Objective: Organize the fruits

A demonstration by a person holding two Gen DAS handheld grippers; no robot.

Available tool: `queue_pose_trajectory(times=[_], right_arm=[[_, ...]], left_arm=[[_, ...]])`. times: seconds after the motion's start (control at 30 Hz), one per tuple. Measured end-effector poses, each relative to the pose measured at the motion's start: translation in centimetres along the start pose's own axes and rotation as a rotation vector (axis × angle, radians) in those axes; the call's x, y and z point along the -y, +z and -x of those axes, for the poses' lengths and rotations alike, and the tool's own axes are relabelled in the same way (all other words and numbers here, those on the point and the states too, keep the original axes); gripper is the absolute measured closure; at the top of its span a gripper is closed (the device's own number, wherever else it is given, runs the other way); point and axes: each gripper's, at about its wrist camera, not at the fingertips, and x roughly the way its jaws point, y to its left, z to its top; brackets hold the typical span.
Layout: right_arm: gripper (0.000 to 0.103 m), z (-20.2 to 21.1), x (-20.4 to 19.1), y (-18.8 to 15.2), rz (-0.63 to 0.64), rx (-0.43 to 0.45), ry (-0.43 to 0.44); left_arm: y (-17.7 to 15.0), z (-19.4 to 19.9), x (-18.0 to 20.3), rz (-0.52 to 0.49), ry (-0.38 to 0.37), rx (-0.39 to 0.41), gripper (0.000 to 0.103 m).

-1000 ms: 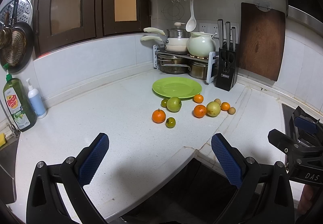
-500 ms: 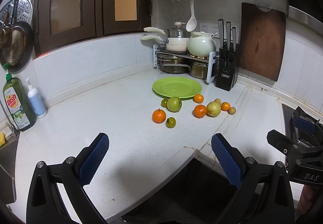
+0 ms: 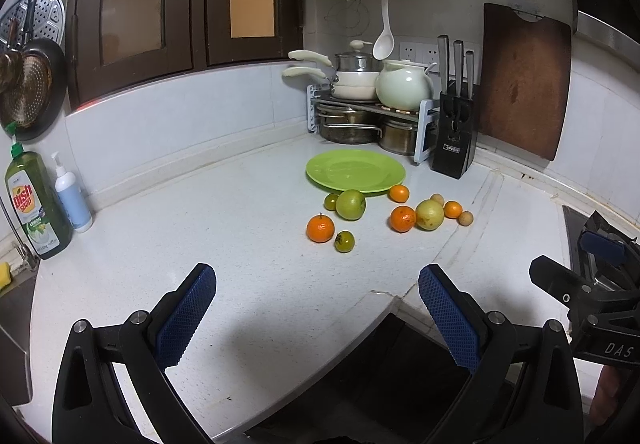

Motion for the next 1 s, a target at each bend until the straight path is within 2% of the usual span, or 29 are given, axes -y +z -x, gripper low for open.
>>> queue_pose_trajectory(times=[0.2,0.33,0.5,0.63,0.8,1.0], right_arm=[[0.001,-1.3,-1.2,0.3,0.032,-0.013,0.007],[0.001,-2.8,-1.7,0.6,0.08,-0.067,0.002],[0.001,-5.0,-3.0,1.2,0.098,-0.049,0.029],[0.001,-7.2,-4.4,1.9,0.096,-0.043,0.057],[0.002,-10.4,-6.0,2.6,0.1,-0.096,0.088],[0.014,-14.3,-7.5,3.3,0.078,-0.155,0.132]], left_arm=[[0.2,-1.3,-0.7,-0.008,0.003,-0.015,0.0],[0.5,-2.7,-1.4,-0.03,0.009,-0.021,0.0],[1.1,-4.3,-2.4,-0.086,0.008,0.017,0.0],[1.9,-6.5,-3.3,-0.146,-0.027,0.027,0.009],[2.9,-9.8,-4.3,-0.199,-0.086,0.009,0.017],[3.7,-13.9,-5.2,-0.267,-0.153,-0.024,0.025]])
